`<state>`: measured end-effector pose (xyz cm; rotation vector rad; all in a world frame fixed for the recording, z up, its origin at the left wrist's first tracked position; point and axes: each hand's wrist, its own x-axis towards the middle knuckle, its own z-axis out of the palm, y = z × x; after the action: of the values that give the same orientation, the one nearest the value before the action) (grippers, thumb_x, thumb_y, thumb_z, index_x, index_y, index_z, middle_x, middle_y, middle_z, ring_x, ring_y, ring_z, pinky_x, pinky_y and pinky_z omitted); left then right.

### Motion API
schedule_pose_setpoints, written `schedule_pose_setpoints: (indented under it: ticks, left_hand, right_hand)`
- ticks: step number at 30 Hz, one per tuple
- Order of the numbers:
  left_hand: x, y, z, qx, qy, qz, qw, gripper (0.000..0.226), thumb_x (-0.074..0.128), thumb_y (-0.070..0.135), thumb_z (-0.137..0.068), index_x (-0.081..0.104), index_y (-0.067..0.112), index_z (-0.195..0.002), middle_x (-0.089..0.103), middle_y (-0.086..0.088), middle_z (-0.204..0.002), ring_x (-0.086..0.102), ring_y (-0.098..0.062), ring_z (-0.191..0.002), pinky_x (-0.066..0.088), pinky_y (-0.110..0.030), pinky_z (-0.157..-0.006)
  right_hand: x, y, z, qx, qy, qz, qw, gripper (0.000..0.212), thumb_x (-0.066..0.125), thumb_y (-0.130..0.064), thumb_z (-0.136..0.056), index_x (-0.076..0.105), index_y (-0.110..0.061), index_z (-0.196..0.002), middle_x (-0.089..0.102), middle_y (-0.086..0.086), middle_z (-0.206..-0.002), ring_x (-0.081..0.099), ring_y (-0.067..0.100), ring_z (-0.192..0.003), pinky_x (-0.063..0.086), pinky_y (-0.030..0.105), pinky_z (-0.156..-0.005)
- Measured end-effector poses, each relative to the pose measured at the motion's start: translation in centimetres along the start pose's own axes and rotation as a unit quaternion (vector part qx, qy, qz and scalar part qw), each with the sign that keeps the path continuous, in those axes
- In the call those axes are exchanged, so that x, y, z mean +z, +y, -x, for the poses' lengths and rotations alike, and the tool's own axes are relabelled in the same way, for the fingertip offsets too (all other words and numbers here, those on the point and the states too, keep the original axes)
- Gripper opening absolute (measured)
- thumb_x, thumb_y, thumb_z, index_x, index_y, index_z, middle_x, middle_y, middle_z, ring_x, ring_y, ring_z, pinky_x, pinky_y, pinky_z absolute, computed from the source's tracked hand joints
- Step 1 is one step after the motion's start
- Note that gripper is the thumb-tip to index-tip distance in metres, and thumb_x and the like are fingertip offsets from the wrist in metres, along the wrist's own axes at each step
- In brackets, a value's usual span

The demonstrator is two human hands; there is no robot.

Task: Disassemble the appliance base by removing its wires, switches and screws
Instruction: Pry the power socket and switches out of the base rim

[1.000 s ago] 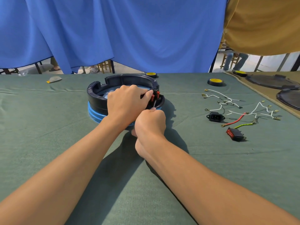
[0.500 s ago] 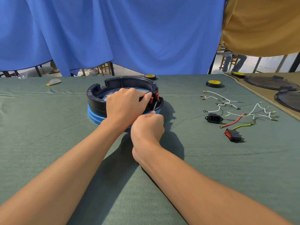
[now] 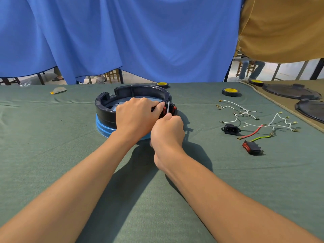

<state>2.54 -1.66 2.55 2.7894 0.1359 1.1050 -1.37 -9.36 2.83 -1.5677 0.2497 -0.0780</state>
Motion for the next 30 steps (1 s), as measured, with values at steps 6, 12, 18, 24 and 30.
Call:
schedule_pose_setpoints:
  ticks: [6,12,18,24,30]
  left_hand:
    - [0.1,-0.2,0.1,0.024,0.022,-0.018,0.999,0.042,0.043,0.055,-0.094,0.077,0.031,-0.085,0.039,0.006,-0.052,0.041,-0.024,-0.055,0.022,-0.028,-0.052]
    - [0.0,-0.2,0.8,0.067,0.062,-0.059,0.994,0.045,0.038,0.050,-0.098,0.075,0.027,-0.086,0.060,0.002,-0.063,0.059,-0.027,-0.063,0.018,-0.028,-0.050]
    - [-0.1,-0.1,1.2,0.088,0.086,-0.071,0.990,0.043,0.038,0.044,-0.100,0.075,0.026,-0.086,0.061,0.002,-0.062,0.058,-0.028,-0.058,0.025,-0.028,-0.056]
    - [0.6,-0.2,1.4,0.105,0.144,-0.071,0.981,0.041,0.044,0.036,-0.098,0.073,0.021,-0.073,0.057,0.002,-0.054,0.056,-0.024,-0.051,0.035,-0.031,-0.055]
    - [0.9,-0.6,1.5,0.120,0.162,-0.089,0.975,0.042,0.042,0.035,-0.099,0.071,0.020,-0.074,0.057,0.002,-0.056,0.057,-0.022,-0.054,0.033,-0.032,-0.058]
  right_hand:
    - [0.0,0.4,-1.9,0.077,0.043,-0.061,0.994,0.030,0.033,-0.022,-0.104,0.049,-0.004,-0.120,0.055,0.016,-0.111,0.049,0.027,-0.083,0.042,0.037,-0.070]
    - [-2.1,0.1,-3.1,-0.047,0.085,0.004,0.995,0.030,0.025,-0.030,-0.106,0.045,-0.009,-0.105,0.053,0.003,-0.094,0.051,0.022,-0.081,0.039,0.037,-0.072]
    - [-4.8,-0.7,-6.6,-0.246,-0.002,0.164,0.955,0.016,0.039,-0.031,-0.104,0.040,-0.015,-0.105,0.060,0.010,-0.104,0.061,0.030,-0.093,0.049,0.049,-0.085]
    - [-5.5,0.6,-8.3,-0.304,-0.062,0.207,0.928,0.029,0.069,-0.028,-0.088,0.045,-0.024,-0.103,0.059,-0.003,-0.101,0.055,0.019,-0.096,0.043,0.030,-0.078]
    - [-4.9,0.3,-8.5,-0.325,-0.056,0.187,0.925,0.023,0.071,-0.019,-0.087,0.052,-0.023,-0.100,0.058,-0.014,-0.083,0.059,0.018,-0.091,0.048,0.027,-0.078]
